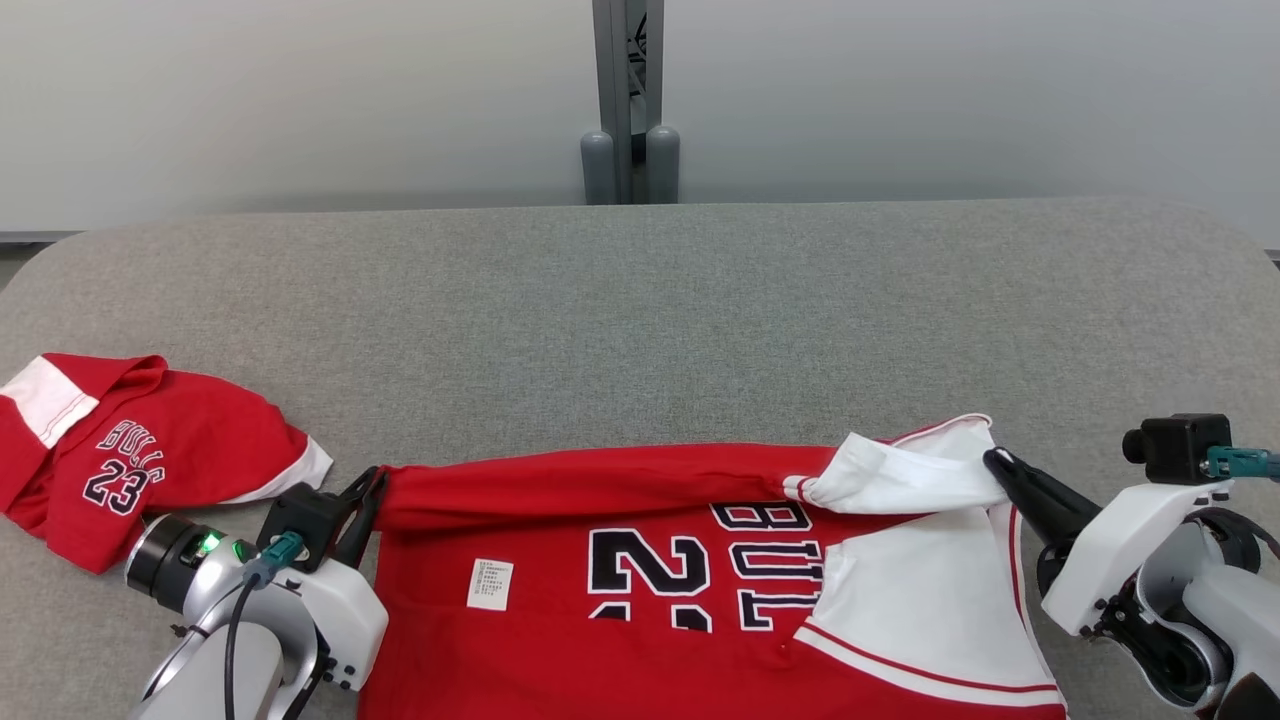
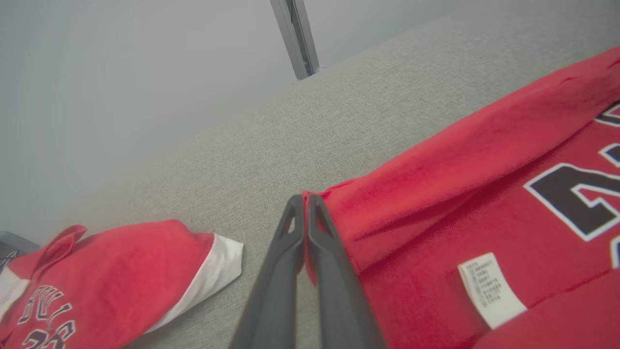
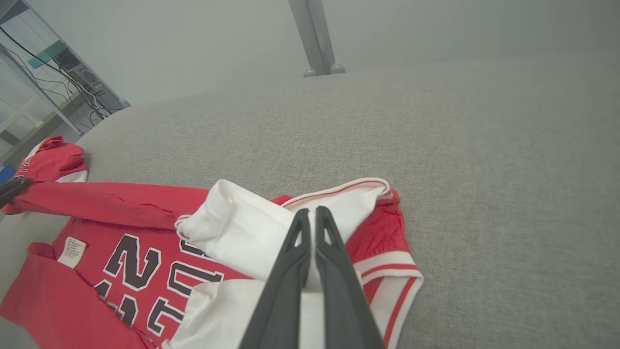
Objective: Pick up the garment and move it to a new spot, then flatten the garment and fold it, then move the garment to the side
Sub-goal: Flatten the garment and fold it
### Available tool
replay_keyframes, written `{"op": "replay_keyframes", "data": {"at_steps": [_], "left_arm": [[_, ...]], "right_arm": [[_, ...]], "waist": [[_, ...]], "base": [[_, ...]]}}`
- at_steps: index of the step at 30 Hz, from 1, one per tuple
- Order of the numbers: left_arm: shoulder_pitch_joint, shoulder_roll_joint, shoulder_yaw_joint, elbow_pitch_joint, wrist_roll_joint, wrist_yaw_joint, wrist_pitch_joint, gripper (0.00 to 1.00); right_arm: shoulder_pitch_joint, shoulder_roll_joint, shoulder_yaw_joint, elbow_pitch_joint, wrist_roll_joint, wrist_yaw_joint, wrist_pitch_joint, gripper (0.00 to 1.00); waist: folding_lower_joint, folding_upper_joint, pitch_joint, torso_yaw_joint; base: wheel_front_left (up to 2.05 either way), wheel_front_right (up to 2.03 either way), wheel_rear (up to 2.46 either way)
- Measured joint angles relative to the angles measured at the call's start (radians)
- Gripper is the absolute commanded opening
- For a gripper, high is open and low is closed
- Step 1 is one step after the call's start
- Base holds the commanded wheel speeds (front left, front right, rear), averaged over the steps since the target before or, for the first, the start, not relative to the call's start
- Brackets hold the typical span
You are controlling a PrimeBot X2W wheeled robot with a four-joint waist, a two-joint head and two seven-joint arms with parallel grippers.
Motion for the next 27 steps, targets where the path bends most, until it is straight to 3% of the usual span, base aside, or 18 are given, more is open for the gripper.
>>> {"op": "replay_keyframes", "data": {"at_steps": [17,27], "left_arm": [[0.025,0.044,-0.053,-0.022,0.032,0.007,0.034,0.00],[0.025,0.080,-0.121,-0.037,0.089,-0.002,0.072,0.00]], "right_arm": [[0.097,-0.176,-0.016,-0.285,0.310,0.000,0.300,0.00],[0.101,-0.228,0.009,-0.314,0.287,0.000,0.366,0.00]], "waist": [[0.0000,0.0000,-0.005,-0.018],[0.0000,0.0000,-0.003,-0.018]], "base": [[0.00,0.00,0.00],[0.00,0.00,0.00]]}}
